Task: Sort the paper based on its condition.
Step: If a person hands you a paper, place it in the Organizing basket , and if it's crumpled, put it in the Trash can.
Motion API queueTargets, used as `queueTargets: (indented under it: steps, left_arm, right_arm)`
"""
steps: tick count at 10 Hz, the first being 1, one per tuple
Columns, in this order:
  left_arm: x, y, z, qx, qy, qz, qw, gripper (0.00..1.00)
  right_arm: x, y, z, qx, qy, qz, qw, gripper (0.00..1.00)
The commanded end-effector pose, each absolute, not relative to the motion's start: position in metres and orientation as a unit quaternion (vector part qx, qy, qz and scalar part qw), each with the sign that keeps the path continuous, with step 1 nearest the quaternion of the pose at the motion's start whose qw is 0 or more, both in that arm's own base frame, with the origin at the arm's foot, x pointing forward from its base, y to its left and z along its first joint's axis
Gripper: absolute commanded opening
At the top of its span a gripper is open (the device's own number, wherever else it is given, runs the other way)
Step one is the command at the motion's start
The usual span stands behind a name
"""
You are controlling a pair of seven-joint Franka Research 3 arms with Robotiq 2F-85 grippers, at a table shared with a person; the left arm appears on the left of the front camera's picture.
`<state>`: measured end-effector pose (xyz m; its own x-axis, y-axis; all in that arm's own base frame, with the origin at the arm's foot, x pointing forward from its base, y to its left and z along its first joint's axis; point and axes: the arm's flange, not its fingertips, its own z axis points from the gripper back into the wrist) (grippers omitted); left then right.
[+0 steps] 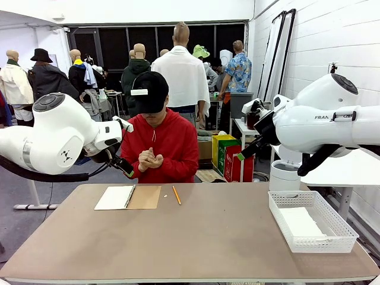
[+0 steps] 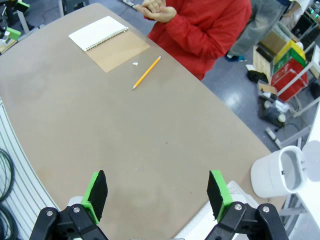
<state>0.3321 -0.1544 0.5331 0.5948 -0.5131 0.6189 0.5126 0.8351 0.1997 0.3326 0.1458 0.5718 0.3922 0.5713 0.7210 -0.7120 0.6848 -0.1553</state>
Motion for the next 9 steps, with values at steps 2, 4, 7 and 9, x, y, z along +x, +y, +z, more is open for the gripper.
queueTargets:
  steps: [2, 4, 7, 9]
  left_arm:
    - [0.3318, -0.1546, 0.5332, 0.002, -0.346, -0.287, 0.893, 1.0]
    - [0.3318, -0.1546, 0.5332, 0.002, -0.346, -0.287, 0.893, 1.0]
    - [0.3318, -0.1546, 0.5332, 0.002, -0.346, -0.287, 0.893, 1.0]
    - [0.3318, -0.1546, 0.5332, 0.002, -0.346, -0.287, 0.893, 1.0]
  right_arm:
    - [0.3332, 0.1455, 0.571, 0.086, -0.392, 0.385, 0.831, 1.0]
    - [0.3332, 0.1455, 0.571, 0.086, -0.392, 0.385, 0.831, 1.0]
    - [0.3332, 0.1455, 0.571, 0.086, -0.392, 0.385, 0.831, 1.0]
    - [0.3332, 0.1455, 0.571, 0.086, -0.392, 0.385, 0.831, 1.0]
